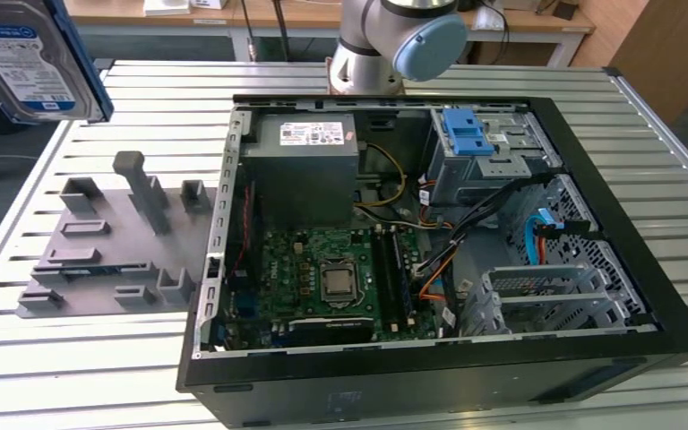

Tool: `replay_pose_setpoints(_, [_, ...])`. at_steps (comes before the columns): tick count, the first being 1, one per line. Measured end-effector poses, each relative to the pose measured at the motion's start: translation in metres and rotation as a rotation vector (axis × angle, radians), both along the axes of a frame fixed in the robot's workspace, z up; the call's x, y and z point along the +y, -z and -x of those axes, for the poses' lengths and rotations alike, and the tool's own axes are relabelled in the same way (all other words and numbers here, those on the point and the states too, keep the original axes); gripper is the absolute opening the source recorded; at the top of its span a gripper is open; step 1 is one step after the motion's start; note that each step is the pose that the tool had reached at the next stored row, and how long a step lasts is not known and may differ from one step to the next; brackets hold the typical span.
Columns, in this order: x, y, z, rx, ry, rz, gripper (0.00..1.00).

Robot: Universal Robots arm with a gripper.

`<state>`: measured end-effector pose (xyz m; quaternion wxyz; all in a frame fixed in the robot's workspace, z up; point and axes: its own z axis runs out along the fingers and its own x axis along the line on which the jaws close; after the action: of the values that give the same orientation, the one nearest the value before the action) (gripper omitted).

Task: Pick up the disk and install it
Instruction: 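Pick up the disk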

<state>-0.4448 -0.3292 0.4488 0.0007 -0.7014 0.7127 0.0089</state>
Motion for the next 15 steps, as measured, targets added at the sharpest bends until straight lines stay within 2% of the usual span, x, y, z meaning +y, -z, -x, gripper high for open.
replay_pose_setpoints(15, [0.0000,-0.0134,0.0000,-0.0001,0.000,0.0000,0.36])
